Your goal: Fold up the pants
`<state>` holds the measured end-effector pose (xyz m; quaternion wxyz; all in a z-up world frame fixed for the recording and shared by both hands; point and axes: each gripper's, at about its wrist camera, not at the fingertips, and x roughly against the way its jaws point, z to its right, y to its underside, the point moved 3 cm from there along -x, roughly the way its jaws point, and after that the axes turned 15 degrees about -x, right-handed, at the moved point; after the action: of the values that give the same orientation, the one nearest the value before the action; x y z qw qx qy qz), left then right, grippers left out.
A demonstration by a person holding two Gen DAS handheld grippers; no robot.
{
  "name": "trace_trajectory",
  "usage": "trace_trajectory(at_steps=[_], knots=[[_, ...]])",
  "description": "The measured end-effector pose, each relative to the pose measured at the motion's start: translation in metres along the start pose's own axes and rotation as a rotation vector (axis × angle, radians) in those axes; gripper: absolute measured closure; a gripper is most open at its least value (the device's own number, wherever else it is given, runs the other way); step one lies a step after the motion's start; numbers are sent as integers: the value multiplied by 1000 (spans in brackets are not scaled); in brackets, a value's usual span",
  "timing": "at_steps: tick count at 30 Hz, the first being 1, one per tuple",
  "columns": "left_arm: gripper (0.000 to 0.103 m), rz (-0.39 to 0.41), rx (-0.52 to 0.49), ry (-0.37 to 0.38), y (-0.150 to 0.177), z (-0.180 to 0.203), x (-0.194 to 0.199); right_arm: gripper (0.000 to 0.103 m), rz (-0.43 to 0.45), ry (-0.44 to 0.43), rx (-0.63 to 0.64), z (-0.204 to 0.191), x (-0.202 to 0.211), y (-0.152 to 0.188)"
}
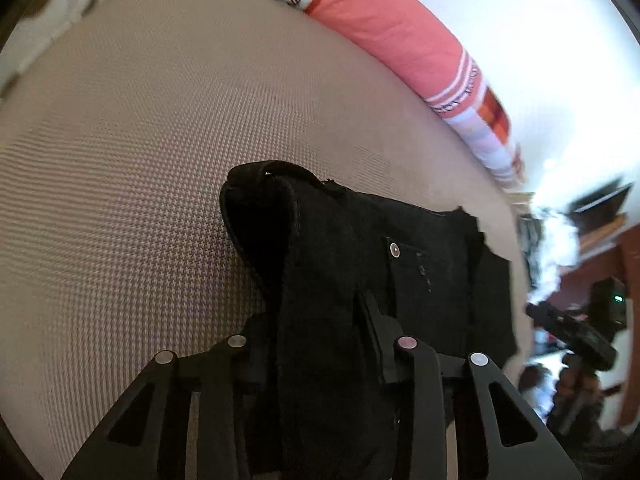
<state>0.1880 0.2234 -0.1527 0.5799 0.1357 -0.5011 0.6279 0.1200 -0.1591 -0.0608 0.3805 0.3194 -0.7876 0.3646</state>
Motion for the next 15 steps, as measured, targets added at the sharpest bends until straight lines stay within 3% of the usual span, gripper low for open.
trace_trajectory(at_steps=[5, 15], knots=[[78, -3, 43, -97, -6, 26, 19, 35, 67, 70, 26, 15, 13, -4], [88, 59, 28, -113, -24, 112, 46, 33, 137, 110, 56, 45, 36, -7]])
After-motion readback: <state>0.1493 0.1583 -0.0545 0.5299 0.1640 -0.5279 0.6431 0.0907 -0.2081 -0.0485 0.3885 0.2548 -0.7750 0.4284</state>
